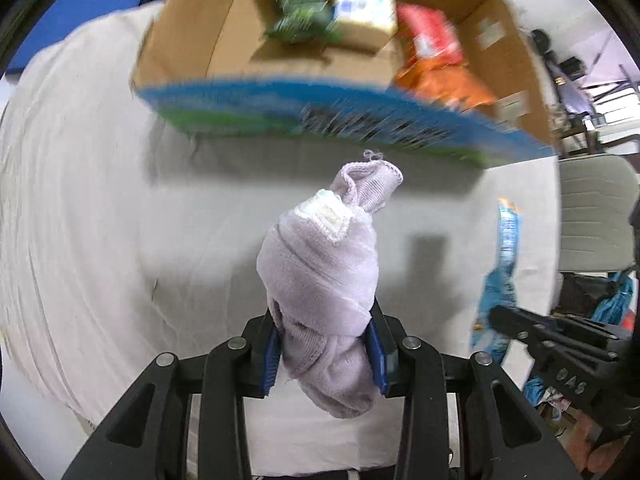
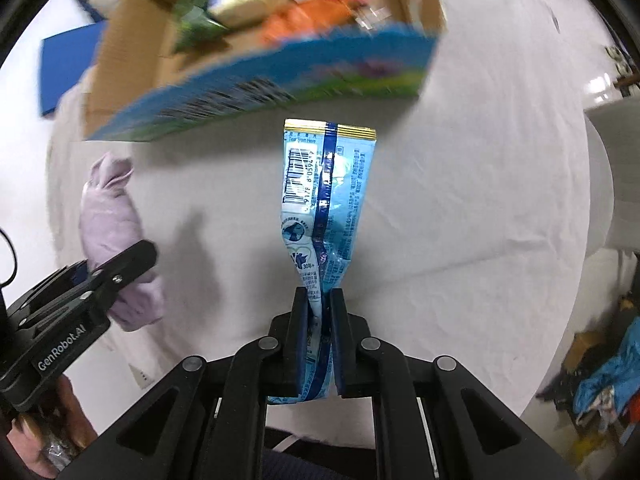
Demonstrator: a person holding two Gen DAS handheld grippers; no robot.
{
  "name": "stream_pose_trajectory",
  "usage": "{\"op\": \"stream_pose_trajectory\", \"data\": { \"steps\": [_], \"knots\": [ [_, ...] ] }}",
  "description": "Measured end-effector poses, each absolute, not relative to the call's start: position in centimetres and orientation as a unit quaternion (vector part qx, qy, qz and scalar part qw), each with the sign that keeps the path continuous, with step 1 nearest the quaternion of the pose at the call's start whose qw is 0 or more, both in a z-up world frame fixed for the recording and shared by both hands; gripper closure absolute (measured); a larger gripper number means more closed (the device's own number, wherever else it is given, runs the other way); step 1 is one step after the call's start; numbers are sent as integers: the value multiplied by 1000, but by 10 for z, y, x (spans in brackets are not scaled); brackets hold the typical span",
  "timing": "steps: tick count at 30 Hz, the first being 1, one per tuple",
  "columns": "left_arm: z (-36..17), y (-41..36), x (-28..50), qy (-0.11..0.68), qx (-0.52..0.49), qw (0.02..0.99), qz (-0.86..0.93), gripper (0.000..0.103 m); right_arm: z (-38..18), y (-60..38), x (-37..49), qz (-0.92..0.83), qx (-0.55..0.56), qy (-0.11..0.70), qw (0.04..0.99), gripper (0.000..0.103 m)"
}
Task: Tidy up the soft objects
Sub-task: 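Lower both held items into the box and open both grippers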
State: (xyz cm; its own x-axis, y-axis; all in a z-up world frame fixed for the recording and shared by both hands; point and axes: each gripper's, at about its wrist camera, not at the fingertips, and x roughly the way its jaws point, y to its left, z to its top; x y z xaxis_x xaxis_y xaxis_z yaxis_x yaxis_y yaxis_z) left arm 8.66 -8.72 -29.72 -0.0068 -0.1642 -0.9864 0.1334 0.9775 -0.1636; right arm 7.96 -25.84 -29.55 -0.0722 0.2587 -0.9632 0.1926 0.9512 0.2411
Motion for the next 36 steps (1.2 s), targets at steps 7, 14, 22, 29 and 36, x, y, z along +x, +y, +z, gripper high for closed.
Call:
{"op": "stream_pose_trajectory", "data": {
  "steps": [7, 14, 22, 29, 36],
  "knots": [
    [-216, -93, 119, 658, -16, 741, -135, 70, -213, -248, 108, 66, 149, 685, 710, 93],
    [-178, -75, 176, 627, -14, 768, -130, 70, -180, -234, 153, 71, 161, 655, 735, 93],
    [-185, -70, 240, 630, -3, 768, -114, 70, -207, -225, 218, 41, 154, 667, 728, 93],
    [-218, -66, 275, 662, -5, 743, -104, 70, -247, -227, 258, 23, 166, 687, 707, 93],
    [-264, -68, 299, 710, -18, 697, -103, 70, -290, -232, 286, -8, 187, 704, 685, 93]
  ]
}}
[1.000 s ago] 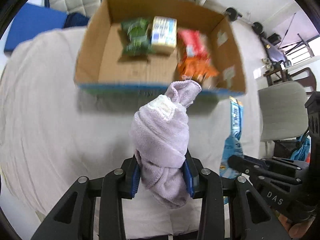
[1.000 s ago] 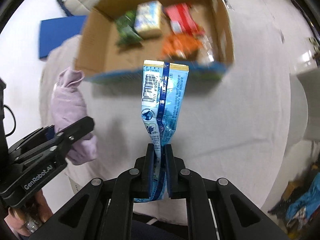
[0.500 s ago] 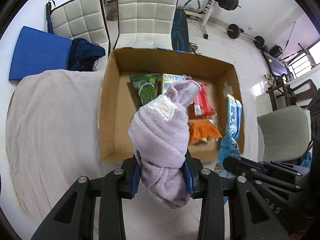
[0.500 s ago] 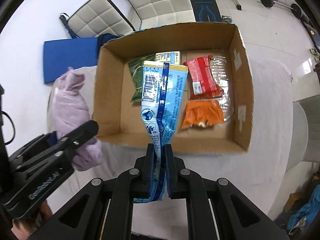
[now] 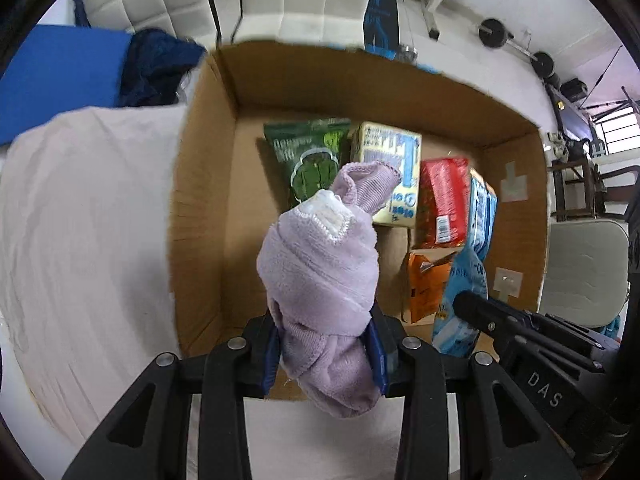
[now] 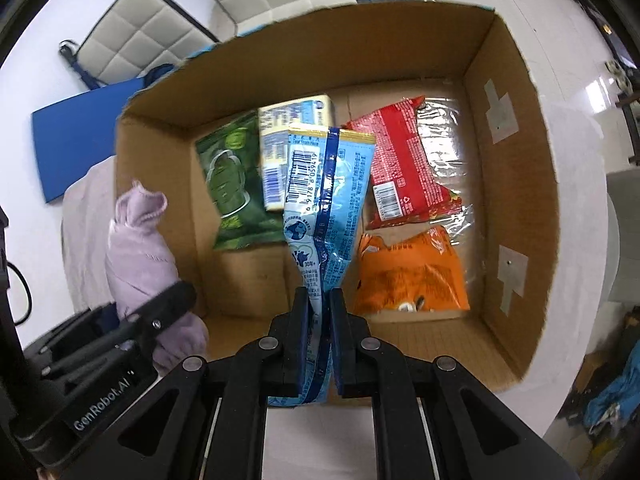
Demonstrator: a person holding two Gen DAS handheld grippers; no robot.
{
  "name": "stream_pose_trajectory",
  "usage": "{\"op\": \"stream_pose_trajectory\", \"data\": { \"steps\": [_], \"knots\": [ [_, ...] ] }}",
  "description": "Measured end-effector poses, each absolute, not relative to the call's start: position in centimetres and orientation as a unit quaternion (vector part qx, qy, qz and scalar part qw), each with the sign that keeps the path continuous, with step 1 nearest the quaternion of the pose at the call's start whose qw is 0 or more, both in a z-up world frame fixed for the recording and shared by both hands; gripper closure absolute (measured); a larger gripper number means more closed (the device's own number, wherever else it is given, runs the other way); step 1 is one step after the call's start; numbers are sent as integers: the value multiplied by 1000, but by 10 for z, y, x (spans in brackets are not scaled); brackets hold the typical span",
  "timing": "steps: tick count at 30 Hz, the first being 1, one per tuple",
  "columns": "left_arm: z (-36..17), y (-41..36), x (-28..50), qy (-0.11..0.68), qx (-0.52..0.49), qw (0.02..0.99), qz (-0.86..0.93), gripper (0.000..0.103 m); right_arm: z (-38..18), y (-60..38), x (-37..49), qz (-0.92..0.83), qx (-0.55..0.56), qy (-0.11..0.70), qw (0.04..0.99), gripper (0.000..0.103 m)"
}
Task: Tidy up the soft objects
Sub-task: 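Lower both held items into the box and open both grippers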
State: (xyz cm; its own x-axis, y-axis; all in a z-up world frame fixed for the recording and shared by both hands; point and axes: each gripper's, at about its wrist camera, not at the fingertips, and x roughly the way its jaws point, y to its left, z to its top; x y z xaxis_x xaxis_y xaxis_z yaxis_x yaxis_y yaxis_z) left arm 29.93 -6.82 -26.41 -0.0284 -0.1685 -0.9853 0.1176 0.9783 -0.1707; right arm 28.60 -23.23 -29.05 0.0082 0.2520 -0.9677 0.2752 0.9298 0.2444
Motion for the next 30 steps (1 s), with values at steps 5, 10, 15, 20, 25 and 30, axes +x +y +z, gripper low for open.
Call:
{"op": "stream_pose_trajectory", "data": {
  "steps": [5, 10, 15, 20, 25, 30],
  "knots": [
    [-293, -74, 311, 734, -23, 671, -102, 70, -317, -233, 298, -26, 196, 714, 672, 93],
    [-319, -78, 318, 752, -13, 652, -98, 69, -331, -233, 303, -35, 203, 716, 667, 92],
    [-329, -81, 320, 763, -3, 640, -91, 68, -339, -230, 306, -32, 199, 730, 653, 88],
    [-324, -74, 321, 763, -21, 641, -82, 58, -335, -234, 305, -33, 190, 728, 658, 45],
    [-314, -68, 320, 754, -23, 652, -78, 42, -324, -236, 300, -28, 169, 727, 665, 45],
    [-293, -63, 315, 732, -16, 677, -74, 24, -309, -238, 290, -29, 147, 724, 673, 36]
  ]
}}
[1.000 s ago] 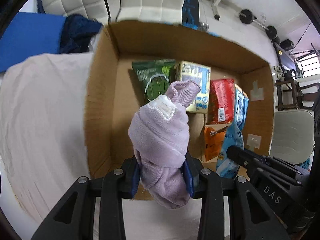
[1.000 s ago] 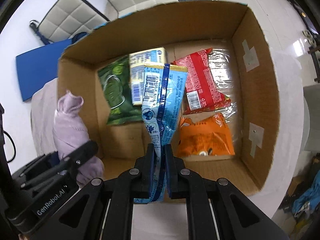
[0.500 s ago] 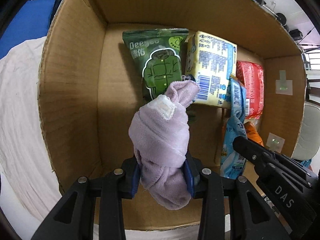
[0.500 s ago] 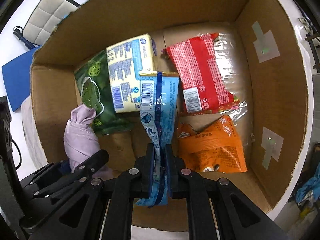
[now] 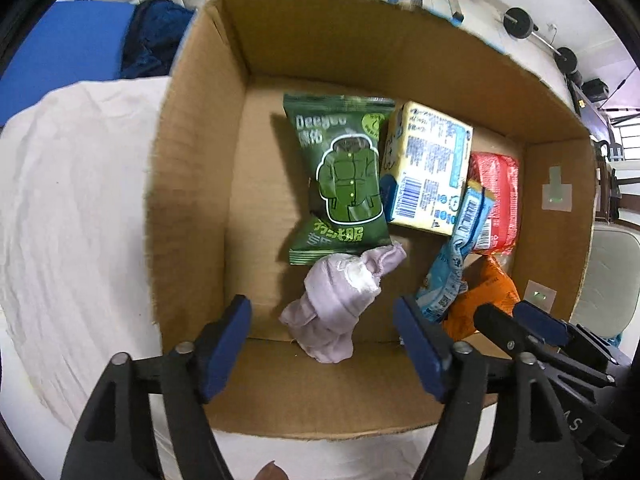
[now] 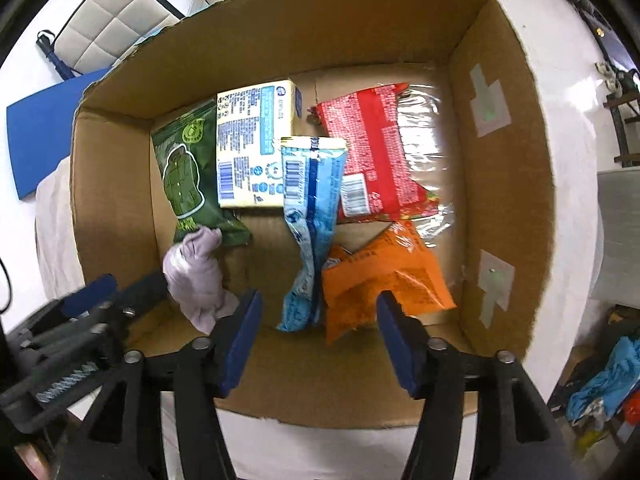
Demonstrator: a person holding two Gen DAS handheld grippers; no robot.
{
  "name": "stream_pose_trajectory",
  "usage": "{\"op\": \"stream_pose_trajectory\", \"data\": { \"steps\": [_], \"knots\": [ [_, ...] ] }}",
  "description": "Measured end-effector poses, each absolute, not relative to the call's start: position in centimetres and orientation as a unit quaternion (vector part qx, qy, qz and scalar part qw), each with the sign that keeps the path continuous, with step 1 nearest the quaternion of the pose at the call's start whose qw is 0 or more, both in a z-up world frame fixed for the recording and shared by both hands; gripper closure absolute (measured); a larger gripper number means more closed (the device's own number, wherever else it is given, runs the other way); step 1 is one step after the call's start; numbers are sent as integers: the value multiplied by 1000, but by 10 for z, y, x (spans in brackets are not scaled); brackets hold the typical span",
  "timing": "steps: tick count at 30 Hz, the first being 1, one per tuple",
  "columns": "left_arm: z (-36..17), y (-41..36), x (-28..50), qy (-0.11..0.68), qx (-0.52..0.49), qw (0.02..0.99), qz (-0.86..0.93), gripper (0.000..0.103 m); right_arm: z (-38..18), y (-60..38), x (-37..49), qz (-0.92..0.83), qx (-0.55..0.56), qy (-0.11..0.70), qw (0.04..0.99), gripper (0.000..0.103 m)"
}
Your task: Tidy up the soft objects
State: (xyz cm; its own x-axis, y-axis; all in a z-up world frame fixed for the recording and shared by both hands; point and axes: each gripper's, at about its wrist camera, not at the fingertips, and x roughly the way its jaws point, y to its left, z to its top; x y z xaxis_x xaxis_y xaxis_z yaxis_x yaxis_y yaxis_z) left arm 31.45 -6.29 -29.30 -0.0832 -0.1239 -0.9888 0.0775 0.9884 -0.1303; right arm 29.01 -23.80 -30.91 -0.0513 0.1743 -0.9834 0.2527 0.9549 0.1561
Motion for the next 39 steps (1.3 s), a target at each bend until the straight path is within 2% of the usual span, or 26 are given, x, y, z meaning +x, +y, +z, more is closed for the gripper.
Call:
{"op": "stream_pose_trajectory", "data": {
  "steps": [4, 5, 6, 8, 23, 39],
  "knots": [
    [-276, -62, 307, 715, -5, 696, -68, 11, -302, -238, 275, -33, 125, 720, 682, 30],
    [-273, -62, 306, 712, -2, 699, -67, 7, -300, -238, 272, -36, 119, 718, 684, 25],
    [-270, -62, 305, 708, 2, 703, -67, 5, -298, -238, 269, -37, 115, 716, 688, 12],
    [-263, -63, 301, 697, 13, 714, -60, 5, -293, -239, 264, -39, 107, 709, 696, 0],
    [-218, -62, 260, 659, 17, 750, -53, 5, -247, -248, 229, -47, 92, 679, 726, 0],
    [-86, -49, 144, 562, 4, 825, -64, 5, -110, -247, 117, -25, 94, 584, 806, 0]
  ]
}}
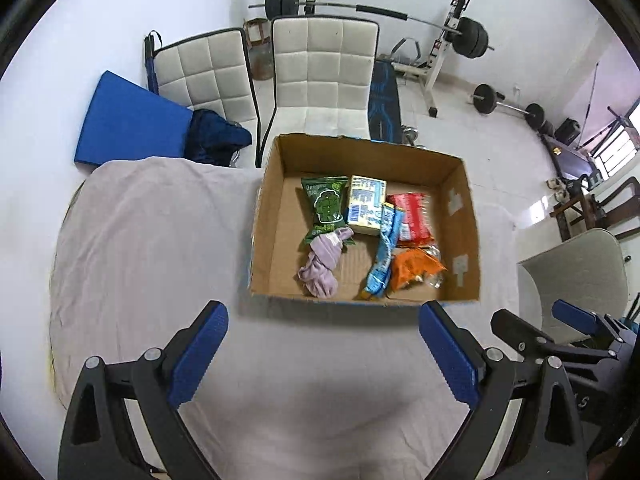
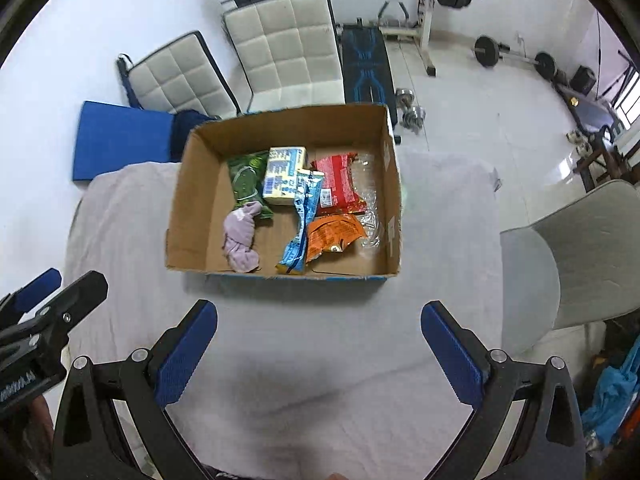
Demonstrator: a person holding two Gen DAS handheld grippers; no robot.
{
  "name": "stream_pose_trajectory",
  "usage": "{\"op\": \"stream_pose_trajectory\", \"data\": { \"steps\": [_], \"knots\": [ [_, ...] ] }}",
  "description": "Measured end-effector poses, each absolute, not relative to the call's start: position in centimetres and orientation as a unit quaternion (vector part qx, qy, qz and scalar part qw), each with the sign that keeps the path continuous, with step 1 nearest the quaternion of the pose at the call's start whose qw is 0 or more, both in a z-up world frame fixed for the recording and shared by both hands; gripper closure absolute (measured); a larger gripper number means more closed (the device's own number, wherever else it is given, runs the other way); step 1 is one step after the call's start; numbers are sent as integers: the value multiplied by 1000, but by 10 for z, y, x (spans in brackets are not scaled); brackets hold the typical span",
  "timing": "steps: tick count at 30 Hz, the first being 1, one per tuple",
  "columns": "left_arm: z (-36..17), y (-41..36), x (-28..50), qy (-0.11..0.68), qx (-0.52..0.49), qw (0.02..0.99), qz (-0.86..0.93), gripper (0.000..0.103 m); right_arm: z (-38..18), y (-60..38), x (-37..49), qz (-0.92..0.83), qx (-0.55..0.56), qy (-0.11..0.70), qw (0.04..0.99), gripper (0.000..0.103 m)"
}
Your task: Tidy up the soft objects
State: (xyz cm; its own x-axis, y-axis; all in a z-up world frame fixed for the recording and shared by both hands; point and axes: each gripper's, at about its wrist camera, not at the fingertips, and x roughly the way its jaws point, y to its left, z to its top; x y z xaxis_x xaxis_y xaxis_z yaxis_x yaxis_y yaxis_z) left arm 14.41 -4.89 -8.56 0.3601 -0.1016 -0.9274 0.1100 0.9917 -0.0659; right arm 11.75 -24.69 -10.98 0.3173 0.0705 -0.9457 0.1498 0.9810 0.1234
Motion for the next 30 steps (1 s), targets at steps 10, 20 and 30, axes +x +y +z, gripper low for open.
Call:
{"op": "stream_pose_trajectory", "data": {
  "steps": [10, 20, 30],
  "knots": [
    [-19, -38, 86, 513, -3, 855, -71, 5, -35, -237, 43, -5, 92, 540, 837, 0],
    [20, -34, 43, 483, 9, 874, -59, 5, 10, -228, -7, 6, 83, 522, 849, 0],
    [27, -32, 25, 479, 4, 875, -61, 5, 29, -228, -21, -6, 67, 508, 859, 0]
  ]
}}
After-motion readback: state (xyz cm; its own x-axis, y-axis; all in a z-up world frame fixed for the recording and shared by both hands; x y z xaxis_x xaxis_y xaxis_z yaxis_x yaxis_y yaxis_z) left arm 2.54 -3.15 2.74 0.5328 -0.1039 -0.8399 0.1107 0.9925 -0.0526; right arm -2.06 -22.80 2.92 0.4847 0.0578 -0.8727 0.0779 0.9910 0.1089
